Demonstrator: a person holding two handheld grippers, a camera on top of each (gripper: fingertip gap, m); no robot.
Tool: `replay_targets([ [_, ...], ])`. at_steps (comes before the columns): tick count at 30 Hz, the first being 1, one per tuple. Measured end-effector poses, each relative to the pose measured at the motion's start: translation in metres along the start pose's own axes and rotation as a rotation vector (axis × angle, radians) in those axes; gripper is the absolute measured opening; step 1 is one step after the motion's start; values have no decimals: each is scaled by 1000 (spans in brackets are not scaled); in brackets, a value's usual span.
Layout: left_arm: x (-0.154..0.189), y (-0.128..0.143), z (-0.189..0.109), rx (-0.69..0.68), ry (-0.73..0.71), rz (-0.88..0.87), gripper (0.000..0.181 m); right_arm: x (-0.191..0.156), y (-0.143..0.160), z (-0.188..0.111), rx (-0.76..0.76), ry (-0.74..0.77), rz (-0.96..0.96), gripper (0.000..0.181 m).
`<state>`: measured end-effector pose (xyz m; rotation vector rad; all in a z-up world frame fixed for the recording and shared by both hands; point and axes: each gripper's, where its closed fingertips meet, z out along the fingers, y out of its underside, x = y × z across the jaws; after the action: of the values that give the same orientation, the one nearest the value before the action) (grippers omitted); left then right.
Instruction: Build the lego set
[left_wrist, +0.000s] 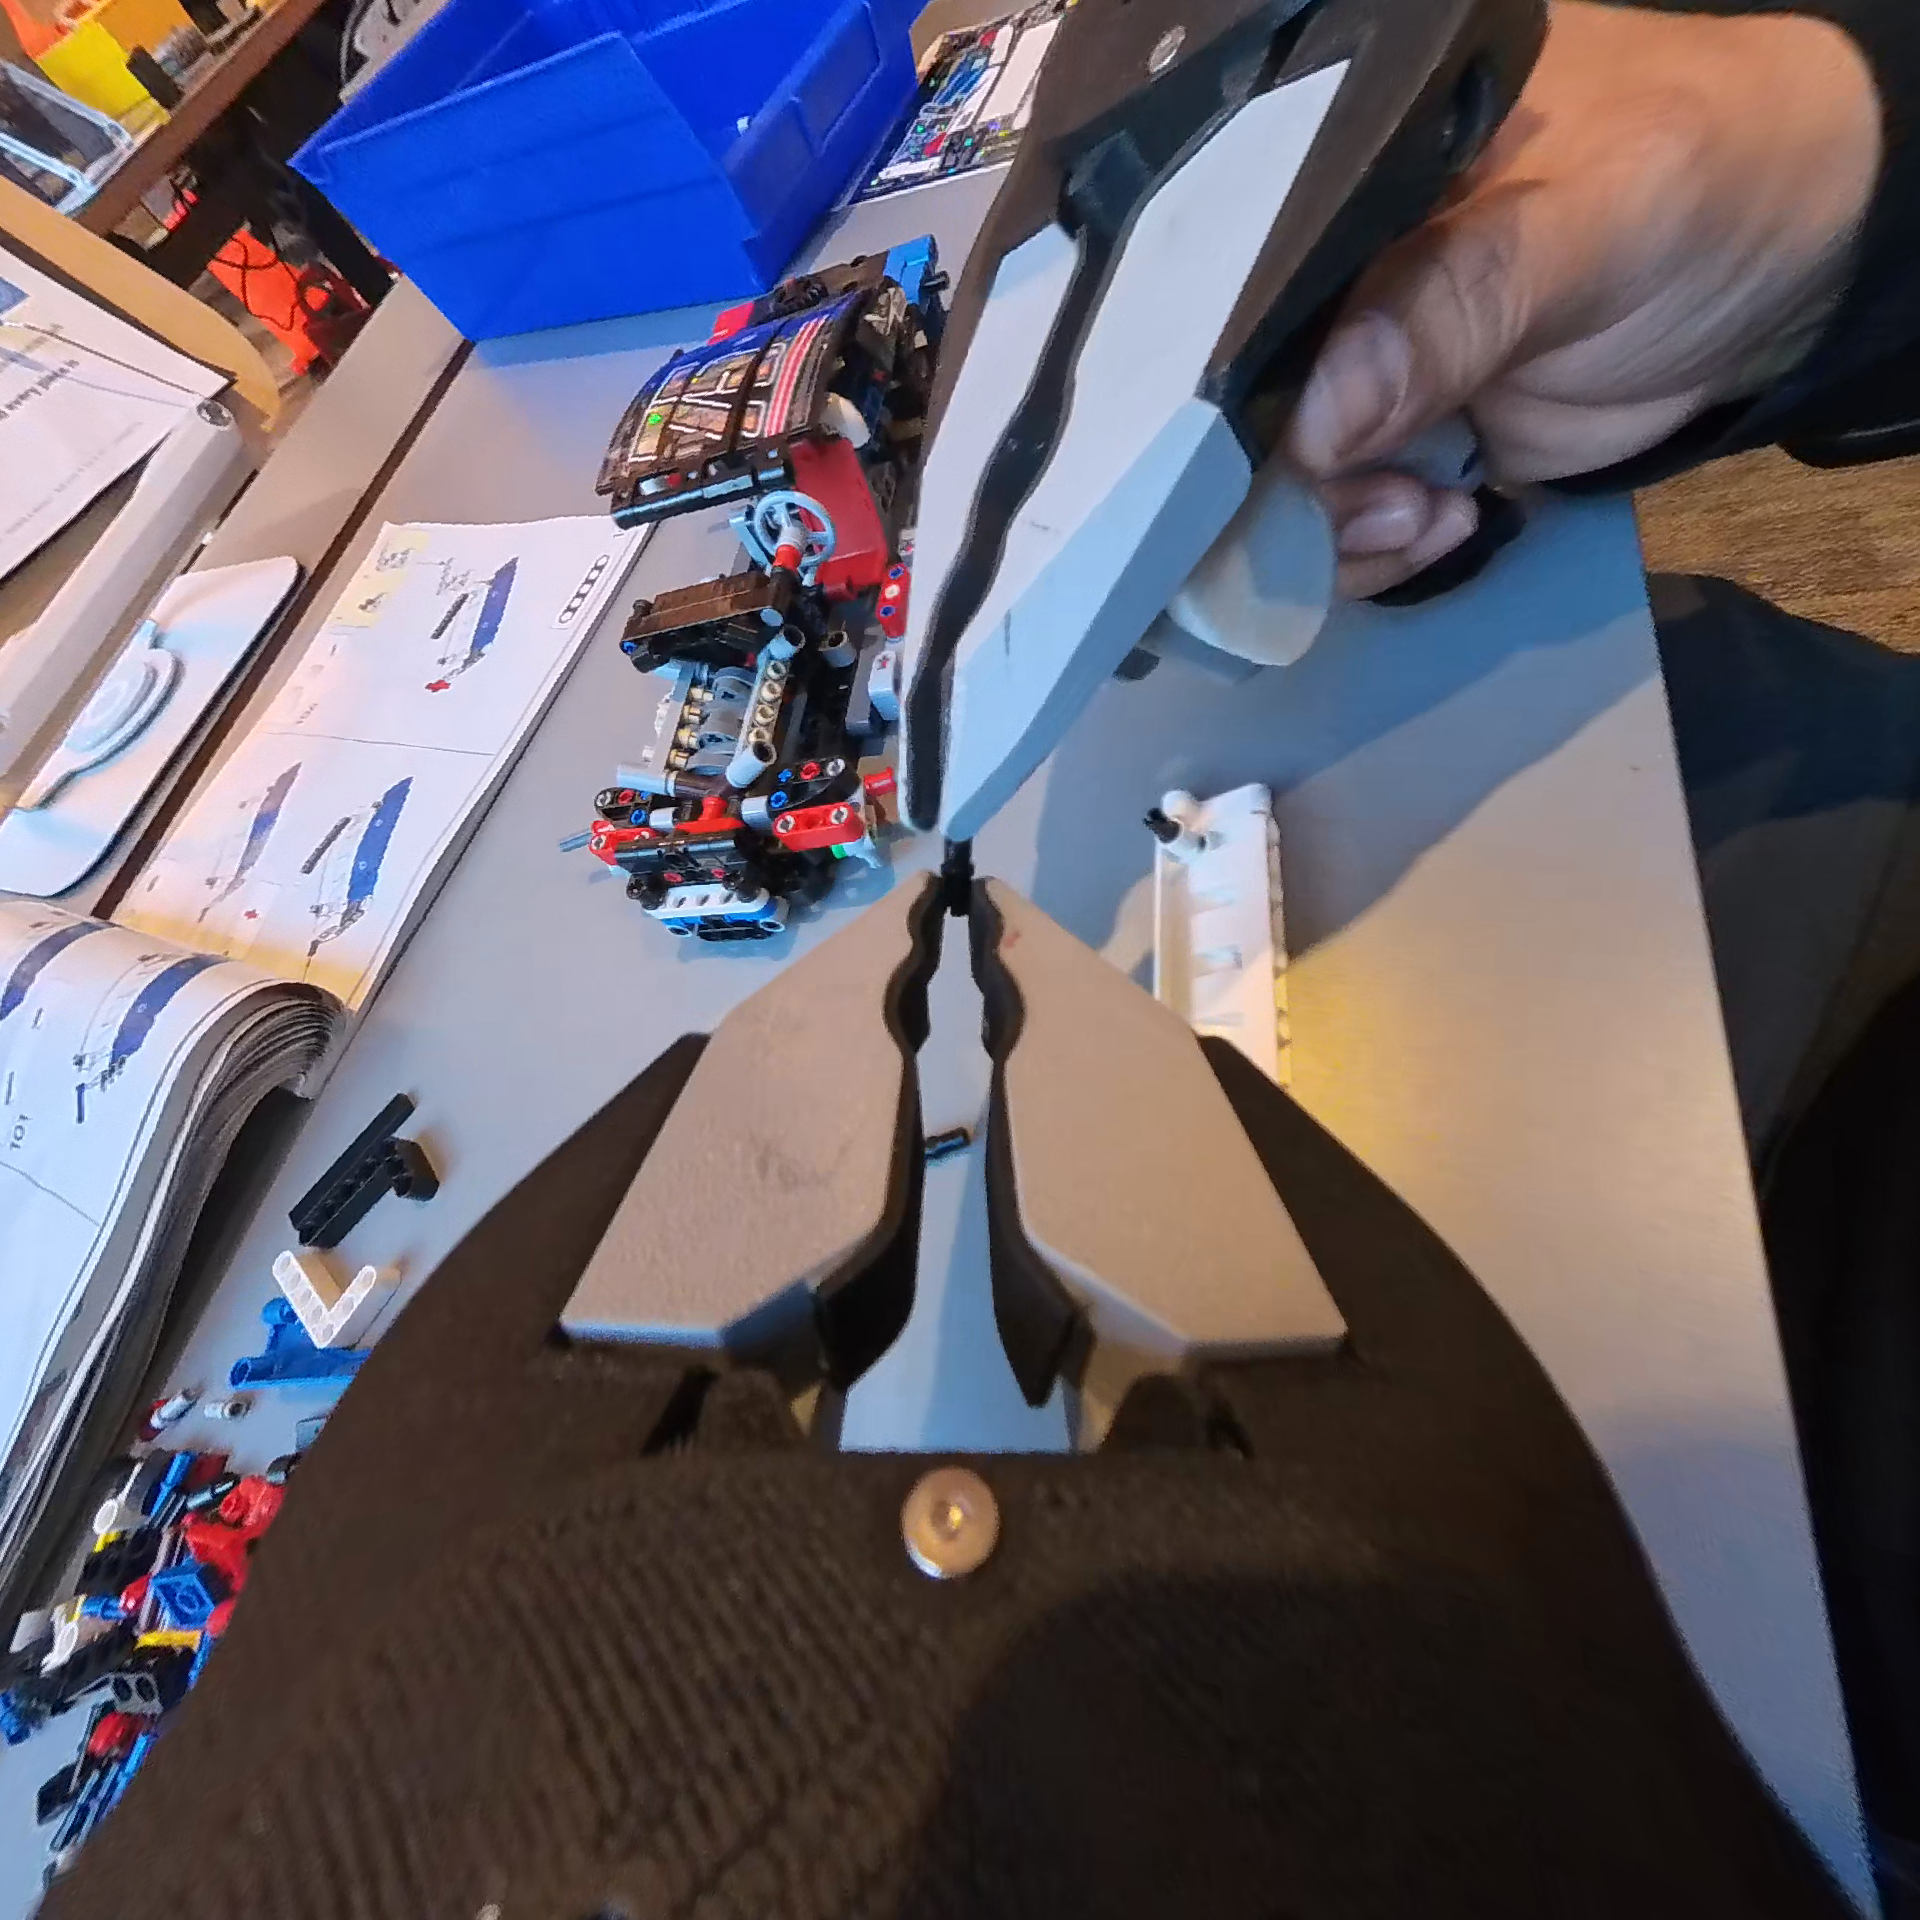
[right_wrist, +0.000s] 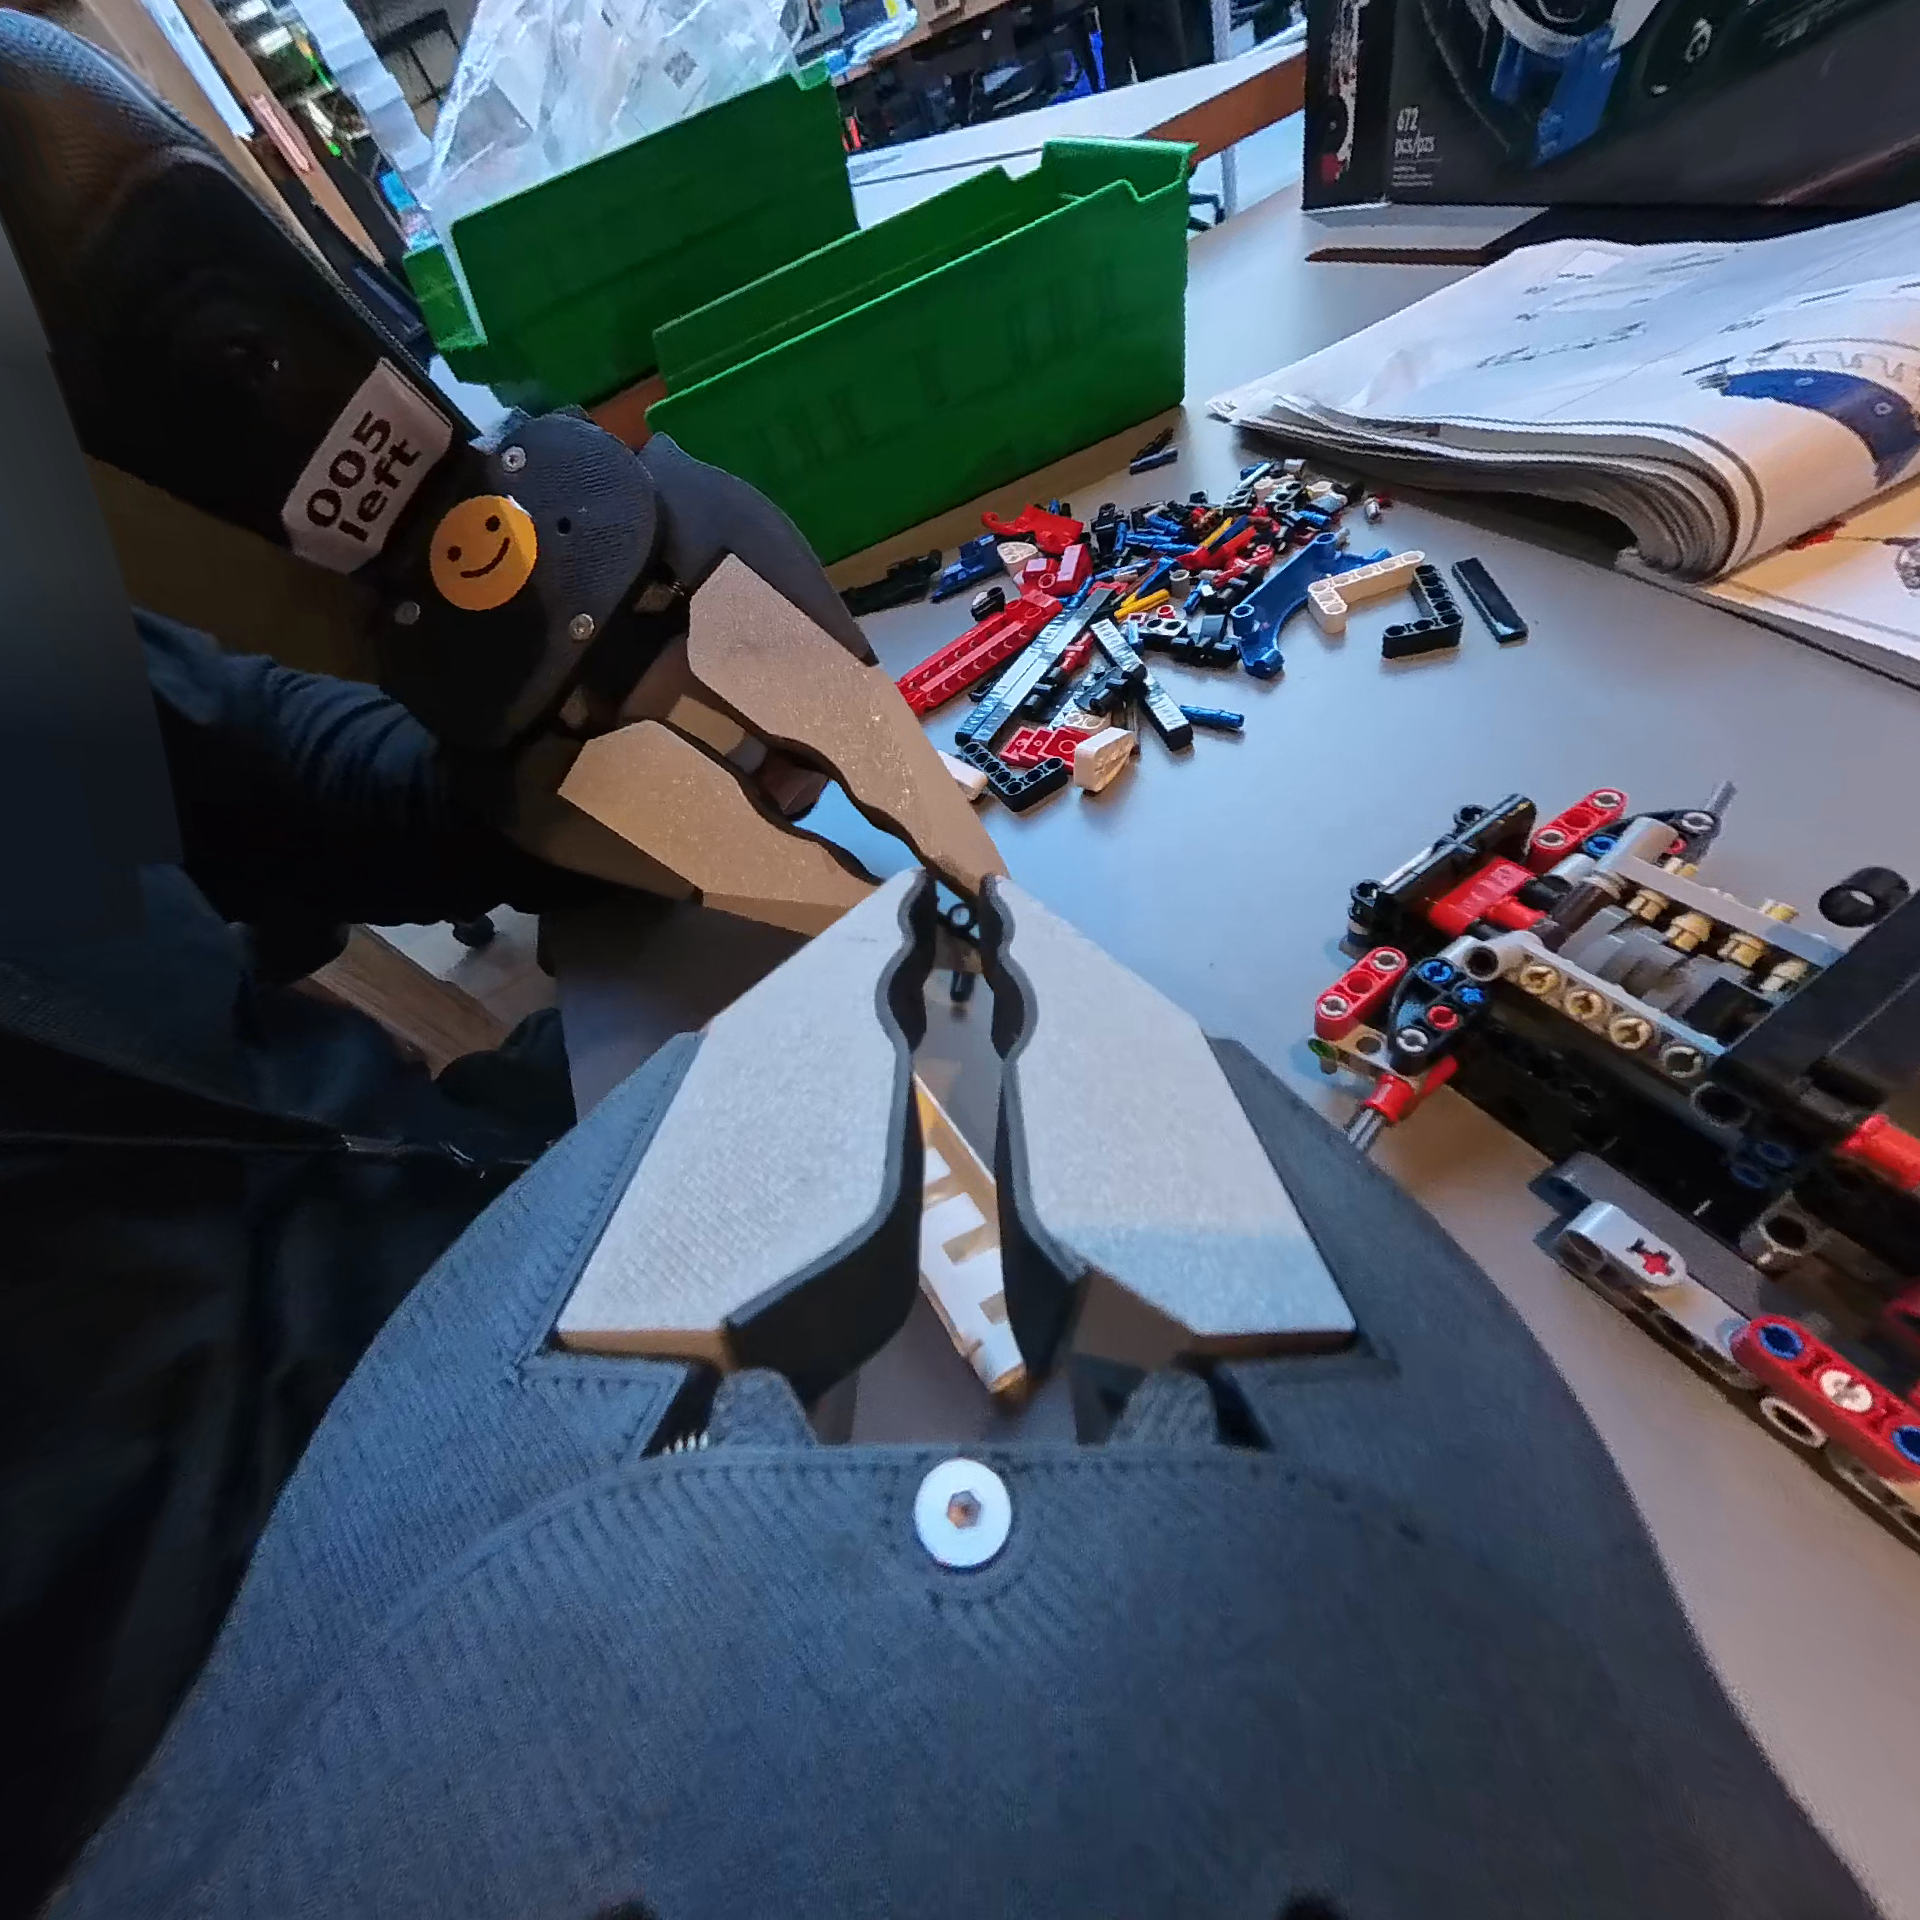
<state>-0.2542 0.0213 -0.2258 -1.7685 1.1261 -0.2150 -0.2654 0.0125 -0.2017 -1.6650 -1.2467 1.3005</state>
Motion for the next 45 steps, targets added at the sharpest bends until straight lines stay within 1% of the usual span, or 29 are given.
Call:
replay_targets([
  [3, -2, 2, 1, -7, -15, -2, 1, 4, 0, -1, -8, 25, 1, 5],
  [8, -4, 2, 1, -3, -27, -5, 1, 4, 3, 0, -21, 24, 22, 6],
  [16, -5, 2, 0, 0, -33, 12, 1, 5, 6, 4, -53, 39, 2, 7],
  [20, -4, 2, 0, -13, -58, 58, 1, 3, 6, 6, -59, 20, 17, 3],
  [27, -8, 5, 0, -68, -150, 159, 2, 7, 9, 9, -73, 27, 54, 2],
  [32, -14, 5, -1, -112, -256, 288, 1, 8, 9, 9, -77, 27, 85, 1],
  [34, -14, 2, -3, -101, -276, 308, 1, 6, 7, 7, -74, 10, 93, 1],
  [36, -12, -2, -4, -65, -247, 265, 1, 4, 5, 5, -64, -14, 94, 1],
  [40, -5, 0, -2, -14, -110, 113, 5, 3, 10, 3, -101, -21, 25, 1],
  [43, 0, 1, -2, -4, -41, 66, 3, 4, 15, 3, -142, -13, -39, 1],
  [45, 1, 4, -1, -8, -36, 66, 2, 5, 17, 3, -155, -7, -61, 2],
])
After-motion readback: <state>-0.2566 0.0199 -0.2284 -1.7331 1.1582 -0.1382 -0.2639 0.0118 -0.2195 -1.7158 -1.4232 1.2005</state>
